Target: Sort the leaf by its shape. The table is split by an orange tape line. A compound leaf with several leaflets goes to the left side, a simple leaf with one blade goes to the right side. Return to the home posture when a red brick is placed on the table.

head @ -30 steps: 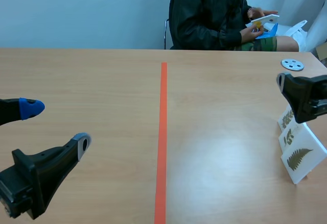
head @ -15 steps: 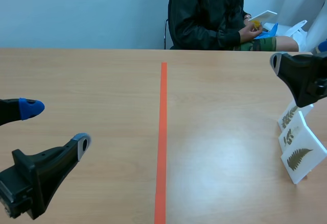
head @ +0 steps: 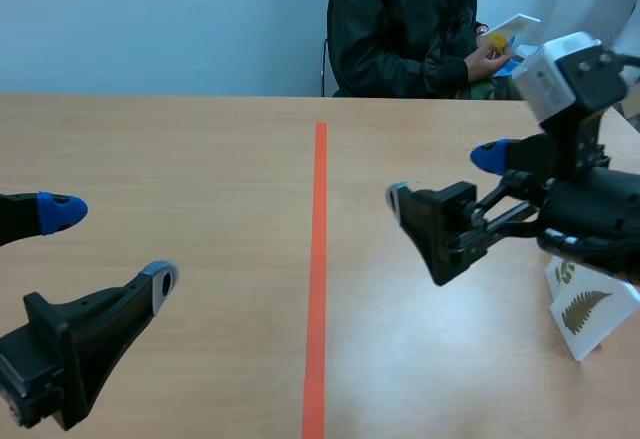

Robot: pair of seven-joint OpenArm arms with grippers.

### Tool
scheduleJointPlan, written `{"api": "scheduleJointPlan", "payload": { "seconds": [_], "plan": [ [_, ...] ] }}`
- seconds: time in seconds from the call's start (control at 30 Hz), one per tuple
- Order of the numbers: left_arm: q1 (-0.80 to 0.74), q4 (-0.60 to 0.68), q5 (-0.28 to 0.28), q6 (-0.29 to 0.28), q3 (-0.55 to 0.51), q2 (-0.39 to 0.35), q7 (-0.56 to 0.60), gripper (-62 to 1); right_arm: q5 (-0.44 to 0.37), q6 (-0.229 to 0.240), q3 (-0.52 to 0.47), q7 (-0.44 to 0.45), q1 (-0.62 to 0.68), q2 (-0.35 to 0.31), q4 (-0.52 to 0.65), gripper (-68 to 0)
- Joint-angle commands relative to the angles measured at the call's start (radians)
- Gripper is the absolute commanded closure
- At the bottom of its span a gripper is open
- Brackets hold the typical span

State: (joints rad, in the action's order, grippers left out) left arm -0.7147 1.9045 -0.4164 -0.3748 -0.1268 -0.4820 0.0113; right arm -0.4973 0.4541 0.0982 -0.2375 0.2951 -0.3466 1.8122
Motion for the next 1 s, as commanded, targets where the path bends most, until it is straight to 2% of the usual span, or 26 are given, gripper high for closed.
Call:
{"api": "scheduleJointPlan", "payload": {
  "seconds": [0.0, 0.1, 0.23, 0.4, 0.57, 0.97],
  "plan": [
    [0.003, 0.006, -0.007, -0.002, 0.003, 0.005, 0.015, -62.3, 0.001, -0.005, -0.003, 0.008, 0.003, -0.013, 0.017, -64.0],
    [0.003, 0.006, -0.007, -0.002, 0.003, 0.005, 0.016, -62.3, 0.030, -0.029, 0.014, 0.006, 0.041, -0.013, 0.071, -64.0],
    [0.003, 0.006, -0.007, -0.002, 0.003, 0.005, 0.016, -62.3, 0.091, -0.095, 0.014, 0.007, 0.119, -0.013, 0.168, -64.0],
    [0.003, 0.006, -0.007, -0.002, 0.003, 0.005, 0.015, -62.3, 0.114, -0.171, 0.014, 0.008, 0.214, 0.007, 0.238, -63.8],
    [0.003, 0.006, -0.007, -0.002, 0.003, 0.005, 0.015, -62.3, 0.133, -0.175, 0.014, 0.007, 0.246, 0.042, 0.247, -63.8],
    [0.003, 0.006, -0.007, -0.002, 0.003, 0.005, 0.015, -62.3, 0.154, -0.174, 0.014, 0.008, 0.245, 0.042, 0.247, -63.8]
  ]
}}
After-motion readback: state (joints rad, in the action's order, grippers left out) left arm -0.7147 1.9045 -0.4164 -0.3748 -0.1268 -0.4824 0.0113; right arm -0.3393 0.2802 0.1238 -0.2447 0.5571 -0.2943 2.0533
